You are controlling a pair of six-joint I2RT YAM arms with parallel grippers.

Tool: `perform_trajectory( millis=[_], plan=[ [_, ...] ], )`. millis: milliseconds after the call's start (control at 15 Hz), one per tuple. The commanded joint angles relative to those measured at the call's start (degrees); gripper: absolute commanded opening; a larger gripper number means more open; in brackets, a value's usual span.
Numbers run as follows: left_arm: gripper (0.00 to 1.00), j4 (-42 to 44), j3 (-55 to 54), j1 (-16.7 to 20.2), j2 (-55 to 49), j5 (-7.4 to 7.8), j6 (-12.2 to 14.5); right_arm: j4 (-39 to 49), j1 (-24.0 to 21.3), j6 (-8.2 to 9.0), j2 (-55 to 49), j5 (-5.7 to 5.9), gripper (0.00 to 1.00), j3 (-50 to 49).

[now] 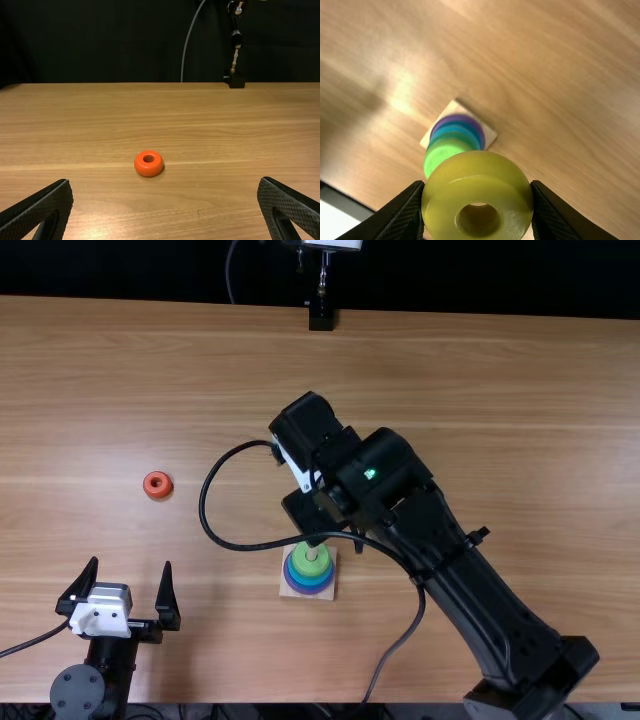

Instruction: Build the Hanoi tower: stack the rings onto the peg from bottom to top in this color order: purple, dark blue, light blue, dark green, light green, yellow, orange.

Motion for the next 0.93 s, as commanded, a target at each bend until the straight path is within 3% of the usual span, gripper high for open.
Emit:
perform_trajectory(
  millis=[0, 867],
  plan=[
    [1.00, -0.2, -1.8, 0.5, -0.7, 0.38, 0.7, -1.7, 1.5, -0.02, -2.5, 0.03, 0.00, -1.4],
    [1.00, -0.2, -1.8, 0.5, -0.7, 0.38, 0.7, -3.2, 4.2, 0.29, -2.5, 0.03, 0.00, -4.5]
  ],
)
